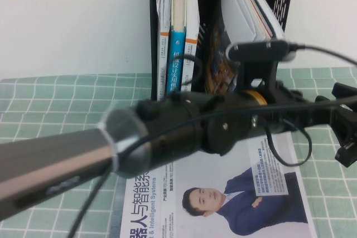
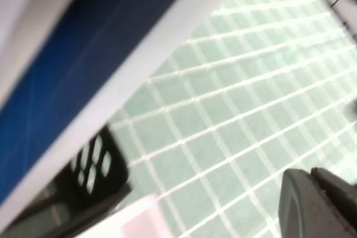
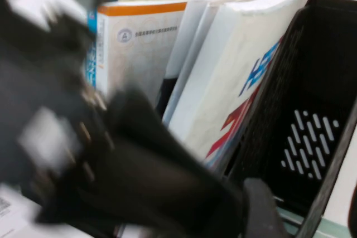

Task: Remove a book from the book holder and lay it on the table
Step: Hold the bookshelf

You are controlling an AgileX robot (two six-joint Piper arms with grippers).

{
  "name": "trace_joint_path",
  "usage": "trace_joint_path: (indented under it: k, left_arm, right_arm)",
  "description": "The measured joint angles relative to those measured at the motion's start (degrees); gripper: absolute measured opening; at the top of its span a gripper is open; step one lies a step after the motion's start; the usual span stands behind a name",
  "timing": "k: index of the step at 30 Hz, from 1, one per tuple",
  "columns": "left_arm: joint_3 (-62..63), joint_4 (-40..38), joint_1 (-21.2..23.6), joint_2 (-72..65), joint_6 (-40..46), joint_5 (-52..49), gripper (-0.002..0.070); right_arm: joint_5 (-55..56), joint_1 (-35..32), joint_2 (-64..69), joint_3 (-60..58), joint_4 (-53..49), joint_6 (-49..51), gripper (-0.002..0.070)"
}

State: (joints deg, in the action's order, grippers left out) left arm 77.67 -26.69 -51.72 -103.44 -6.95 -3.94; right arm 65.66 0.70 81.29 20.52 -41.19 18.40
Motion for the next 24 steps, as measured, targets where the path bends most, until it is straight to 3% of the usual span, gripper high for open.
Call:
trace_joint_path:
  k: [8,24]
  left_arm:
    - [0.0,2.8,0.9,5.7,0.7,-1.8,-0.0003]
    - [0.0,9.8,5.2,8.6,0.7,-9.2,-0.0003]
  right_arm:
    - [0.0,0.0,0.1,0.0,3.5,0.0,0.0333]
    - [0.0,0.0,0.1,0.0,0.1,1.0,0.0333]
